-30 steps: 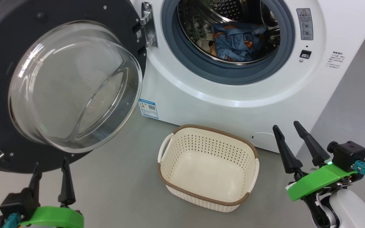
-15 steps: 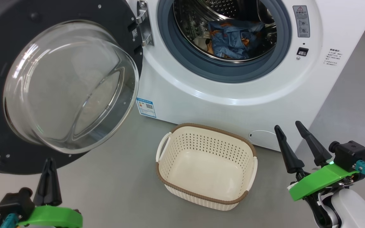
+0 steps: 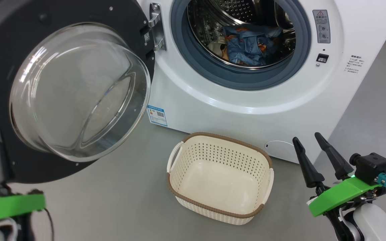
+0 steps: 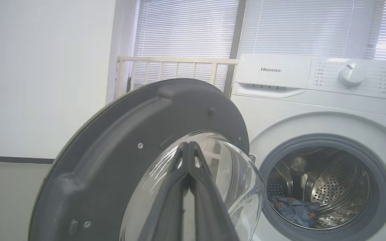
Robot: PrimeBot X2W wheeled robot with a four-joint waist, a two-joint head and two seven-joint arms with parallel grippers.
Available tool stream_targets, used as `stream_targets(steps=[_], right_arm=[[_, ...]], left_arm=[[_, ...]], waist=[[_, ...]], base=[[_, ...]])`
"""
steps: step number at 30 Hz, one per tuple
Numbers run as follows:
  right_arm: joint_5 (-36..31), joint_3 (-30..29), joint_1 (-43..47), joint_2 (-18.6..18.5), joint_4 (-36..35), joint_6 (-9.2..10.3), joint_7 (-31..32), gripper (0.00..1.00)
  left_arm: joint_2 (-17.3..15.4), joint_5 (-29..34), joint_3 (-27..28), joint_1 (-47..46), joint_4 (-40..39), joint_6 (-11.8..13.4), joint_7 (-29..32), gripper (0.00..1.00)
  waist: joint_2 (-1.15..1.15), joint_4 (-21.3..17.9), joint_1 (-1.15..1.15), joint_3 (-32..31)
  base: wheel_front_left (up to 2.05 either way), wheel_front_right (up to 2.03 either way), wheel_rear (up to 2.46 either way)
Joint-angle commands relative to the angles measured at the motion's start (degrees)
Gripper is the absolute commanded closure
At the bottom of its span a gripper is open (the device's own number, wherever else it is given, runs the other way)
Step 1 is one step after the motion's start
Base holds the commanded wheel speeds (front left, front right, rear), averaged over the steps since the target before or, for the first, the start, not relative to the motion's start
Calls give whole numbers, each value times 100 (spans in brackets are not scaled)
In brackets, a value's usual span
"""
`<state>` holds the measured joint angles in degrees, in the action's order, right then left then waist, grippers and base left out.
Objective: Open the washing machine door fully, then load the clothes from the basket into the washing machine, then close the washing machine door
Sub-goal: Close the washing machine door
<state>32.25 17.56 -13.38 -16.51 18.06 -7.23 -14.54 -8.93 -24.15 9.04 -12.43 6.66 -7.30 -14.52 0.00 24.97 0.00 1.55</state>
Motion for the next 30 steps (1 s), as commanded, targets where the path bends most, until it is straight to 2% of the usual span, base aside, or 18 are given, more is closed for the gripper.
stream_targets(steps=[1,6,11,14,17,20,21,25,30], right_arm=[[36,100,18,-111,-108,-25,-46,0],[53,182,15,-220,-86,-25,-46,0],[87,266,-4,-346,-70,-25,-46,0],[112,335,-40,-407,-74,-25,-46,0],[125,384,-87,-484,-76,-25,-46,0],[140,422,-126,-551,-67,-25,-46,0],[140,422,-126,-551,-67,-25,-46,0],[155,496,-196,-618,-70,-25,-46,0],[158,601,-350,-719,-66,-25,-46,0]], left_arm=[[-348,-189,161,-317,-262,-17,53,100],[-868,-1197,319,-726,-550,-18,207,100],[-1306,-2371,664,-1195,-245,-18,377,100],[-1471,-3279,1087,-1493,317,-18,536,100],[-1736,-3832,1393,-1751,1055,-18,673,100],[-1972,-4031,1456,-1996,1923,-18,847,100],[-1972,-4031,1456,-1996,1923,-18,847,100],[-1984,-4692,1776,-2531,3042,-17,1124,100],[-2264,-5187,2112,-2964,4266,-15,1476,100]], waist=[[0,7,0,0],[0,7,0,-18],[0,-13,0,-29],[0,-50,0,-14],[0,-94,0,52],[0,-136,0,128],[0,-136,0,128],[0,-207,0,222],[0,-398,0,370]], base=[[0,0,0],[0,0,0],[0,0,0],[0,0,0],[0,0,0],[0,0,0],[0,0,0],[0,0,0],[0,0,0]])
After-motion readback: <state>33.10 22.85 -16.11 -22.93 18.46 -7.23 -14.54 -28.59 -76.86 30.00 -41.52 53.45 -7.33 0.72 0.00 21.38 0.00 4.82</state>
